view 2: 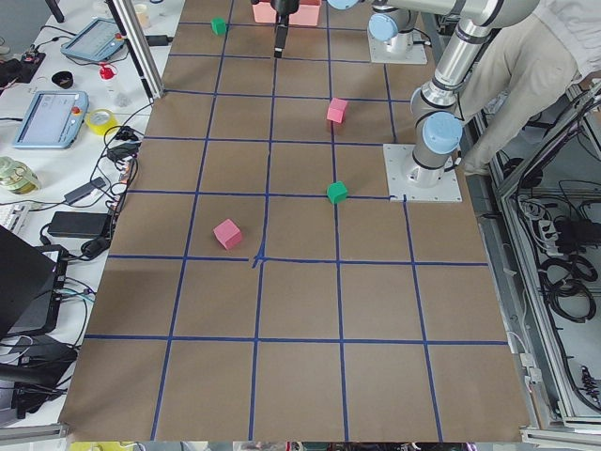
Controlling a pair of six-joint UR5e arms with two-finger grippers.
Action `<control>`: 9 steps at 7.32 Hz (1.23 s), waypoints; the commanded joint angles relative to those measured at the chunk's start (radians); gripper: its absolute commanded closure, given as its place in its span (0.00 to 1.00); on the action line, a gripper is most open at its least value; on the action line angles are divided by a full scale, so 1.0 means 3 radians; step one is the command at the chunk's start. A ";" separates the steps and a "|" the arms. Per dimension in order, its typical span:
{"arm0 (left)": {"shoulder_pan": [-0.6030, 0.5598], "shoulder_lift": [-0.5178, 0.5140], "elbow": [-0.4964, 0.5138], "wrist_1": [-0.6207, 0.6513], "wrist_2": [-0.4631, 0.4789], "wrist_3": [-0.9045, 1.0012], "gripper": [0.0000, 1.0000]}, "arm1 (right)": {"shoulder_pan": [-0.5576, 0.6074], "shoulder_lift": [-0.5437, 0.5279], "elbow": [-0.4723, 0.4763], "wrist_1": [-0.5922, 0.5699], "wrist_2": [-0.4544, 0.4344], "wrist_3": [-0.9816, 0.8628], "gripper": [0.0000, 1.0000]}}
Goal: Align button upright
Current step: 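Lower the right gripper into the tray and grasp the yellow-capped button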
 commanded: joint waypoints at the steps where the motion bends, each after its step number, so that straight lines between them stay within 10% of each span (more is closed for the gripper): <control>1: 0.0000 0.0000 0.0000 0.0000 0.0003 0.0000 0.00 | -0.0016 0.0028 0.0137 -0.0180 -0.0003 0.0009 0.00; 9: 0.0000 0.0000 0.0000 0.0000 0.0003 0.0000 0.00 | -0.0016 0.0243 0.0219 -0.0364 -0.0177 0.0034 0.00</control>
